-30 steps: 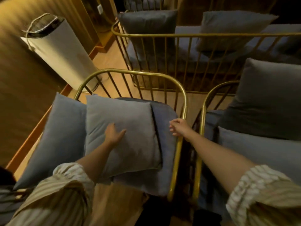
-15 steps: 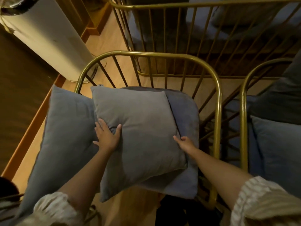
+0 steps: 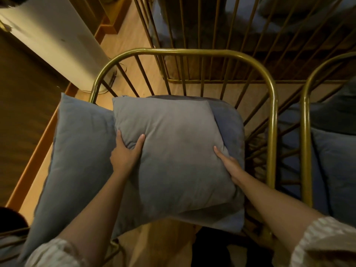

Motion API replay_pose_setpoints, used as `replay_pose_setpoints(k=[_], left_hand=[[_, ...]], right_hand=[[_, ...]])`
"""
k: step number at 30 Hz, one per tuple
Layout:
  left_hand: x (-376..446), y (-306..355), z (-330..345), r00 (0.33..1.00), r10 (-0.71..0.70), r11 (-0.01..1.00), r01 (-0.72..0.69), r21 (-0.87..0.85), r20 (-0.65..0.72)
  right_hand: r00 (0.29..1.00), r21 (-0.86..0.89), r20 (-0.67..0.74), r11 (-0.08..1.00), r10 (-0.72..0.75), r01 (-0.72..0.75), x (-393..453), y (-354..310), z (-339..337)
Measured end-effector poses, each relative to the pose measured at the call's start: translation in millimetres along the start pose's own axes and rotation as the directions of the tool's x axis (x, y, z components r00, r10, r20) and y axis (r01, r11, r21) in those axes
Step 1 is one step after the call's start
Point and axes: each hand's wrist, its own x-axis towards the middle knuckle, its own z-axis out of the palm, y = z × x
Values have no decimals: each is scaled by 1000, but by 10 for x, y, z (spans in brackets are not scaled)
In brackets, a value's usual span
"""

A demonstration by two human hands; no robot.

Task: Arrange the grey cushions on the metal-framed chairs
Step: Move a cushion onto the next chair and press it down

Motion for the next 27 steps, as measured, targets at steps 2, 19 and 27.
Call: replay_pose_setpoints(k=[2, 19, 27], left_hand=[[-48, 101, -159, 1000, -25, 997, 25, -75, 4], [-1423, 1649, -210, 929, 367, 875, -326, -358, 49], [-2749, 2260, 881, 804, 548, 800, -422, -427, 232]], right_hand=[[999, 53, 8, 998, -40, 40, -211, -109, -100], [760, -104, -174, 779, -626, 618, -1892, -1093, -1946], [675, -198, -332, 749, -658, 633, -2519, -624, -3742]])
